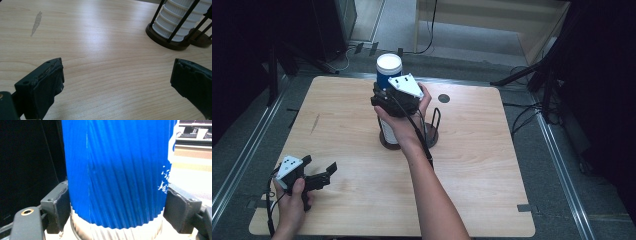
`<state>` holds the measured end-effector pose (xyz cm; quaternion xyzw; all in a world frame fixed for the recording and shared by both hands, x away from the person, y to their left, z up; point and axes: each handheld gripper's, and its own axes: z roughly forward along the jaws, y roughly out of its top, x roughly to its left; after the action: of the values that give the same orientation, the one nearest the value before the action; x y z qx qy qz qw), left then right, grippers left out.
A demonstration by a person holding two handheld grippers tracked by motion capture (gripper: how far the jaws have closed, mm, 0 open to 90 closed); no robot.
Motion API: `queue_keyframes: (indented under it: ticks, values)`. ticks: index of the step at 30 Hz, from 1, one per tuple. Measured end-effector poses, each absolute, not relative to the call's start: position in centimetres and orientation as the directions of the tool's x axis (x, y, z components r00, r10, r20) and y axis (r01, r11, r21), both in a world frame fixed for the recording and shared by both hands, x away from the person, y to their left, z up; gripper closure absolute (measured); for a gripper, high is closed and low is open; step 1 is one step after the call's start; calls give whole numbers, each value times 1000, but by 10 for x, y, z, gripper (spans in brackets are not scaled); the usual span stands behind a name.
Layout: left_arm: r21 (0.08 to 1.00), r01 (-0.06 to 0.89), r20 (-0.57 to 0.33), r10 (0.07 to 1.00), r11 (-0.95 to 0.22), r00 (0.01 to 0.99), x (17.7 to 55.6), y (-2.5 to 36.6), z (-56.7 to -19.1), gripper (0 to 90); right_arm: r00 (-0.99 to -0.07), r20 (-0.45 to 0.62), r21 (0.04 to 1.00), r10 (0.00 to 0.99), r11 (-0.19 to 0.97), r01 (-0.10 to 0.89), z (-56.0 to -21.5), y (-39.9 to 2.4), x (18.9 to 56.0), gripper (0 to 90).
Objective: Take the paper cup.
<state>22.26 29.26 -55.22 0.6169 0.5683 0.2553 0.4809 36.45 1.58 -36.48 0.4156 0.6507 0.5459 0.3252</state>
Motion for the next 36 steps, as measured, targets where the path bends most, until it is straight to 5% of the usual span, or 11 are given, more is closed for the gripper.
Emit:
queue_keyframes:
  ticks: [36]
  values:
    - [885,452,-233,946,110,226,223,293,-552,0,-462,24,996,887,-60,-61,-339,10,358,210]
